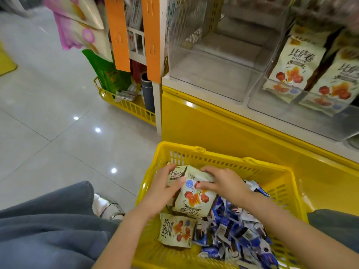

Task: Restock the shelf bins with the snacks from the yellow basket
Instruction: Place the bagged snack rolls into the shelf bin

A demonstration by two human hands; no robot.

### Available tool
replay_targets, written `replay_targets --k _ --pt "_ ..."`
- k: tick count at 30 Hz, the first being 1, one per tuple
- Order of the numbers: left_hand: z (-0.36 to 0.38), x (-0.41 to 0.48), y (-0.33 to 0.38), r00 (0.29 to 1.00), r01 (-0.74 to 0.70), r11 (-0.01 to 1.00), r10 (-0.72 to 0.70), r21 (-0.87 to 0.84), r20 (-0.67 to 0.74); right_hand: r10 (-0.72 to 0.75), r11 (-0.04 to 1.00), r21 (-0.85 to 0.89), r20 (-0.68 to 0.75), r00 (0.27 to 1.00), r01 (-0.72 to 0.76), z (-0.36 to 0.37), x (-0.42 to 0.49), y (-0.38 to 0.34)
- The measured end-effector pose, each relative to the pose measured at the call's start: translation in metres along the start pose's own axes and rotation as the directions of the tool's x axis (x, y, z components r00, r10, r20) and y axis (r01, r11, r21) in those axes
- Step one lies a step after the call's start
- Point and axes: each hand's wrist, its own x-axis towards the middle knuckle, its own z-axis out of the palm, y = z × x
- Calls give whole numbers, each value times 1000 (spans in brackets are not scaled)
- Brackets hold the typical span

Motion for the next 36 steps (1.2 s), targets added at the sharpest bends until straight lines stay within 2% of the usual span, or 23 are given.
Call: replay_targets --k 2,4,6,9,11,13,16,19,21,24,27,32,36 --pt "1 -1 3 981 84 987 -58 -137 187 -75 996 -48 -23 997 74 -15 3 -14" --pt "0 -2 2 980 85 979 -49 -185 193 -101 993 65 -31 994 102 -24 6 -26" --pt "-6 -2 1 992 75 972 -49 -222 118 -110 962 246 -45 993 118 -29 10 -35" --pt "-18 0 -3 998 52 968 -58 -246 -17 -71 817 565 -103 992 117 -24 18 -40" --pt "-26 2 -7 989 38 960 -75 -276 -124 16 780 612 -231 973 133 -14 27 -35" --pt "-33 4 -11 961 30 945 -116 -325 -250 130 814 578 -282 951 60 4 36 -23" --pt "-40 8 -14 909 8 939 -149 -343 -389 262 870 460 -133 956 -175 46 49 1" --pt "-46 10 -14 873 3 935 -176 -356 -454 350 805 474 105 931 -356 81 58 16" --pt "-47 12 -15 861 4 921 -202 -390 -468 369 746 520 197 908 -416 98 62 20" --pt "-48 13 -17 855 6 903 -227 -430 -466 381 623 656 221 898 -426 118 67 20" --pt "-47 14 -16 857 10 896 -236 -444 -458 406 567 709 202 891 -419 132 71 14" --pt "-43 13 -12 867 22 904 -230 -427 -442 496 603 651 146 856 -461 136 81 8" --pt "-40 12 -5 874 27 920 -212 -392 -437 500 561 664 205 842 -495 135 81 10"
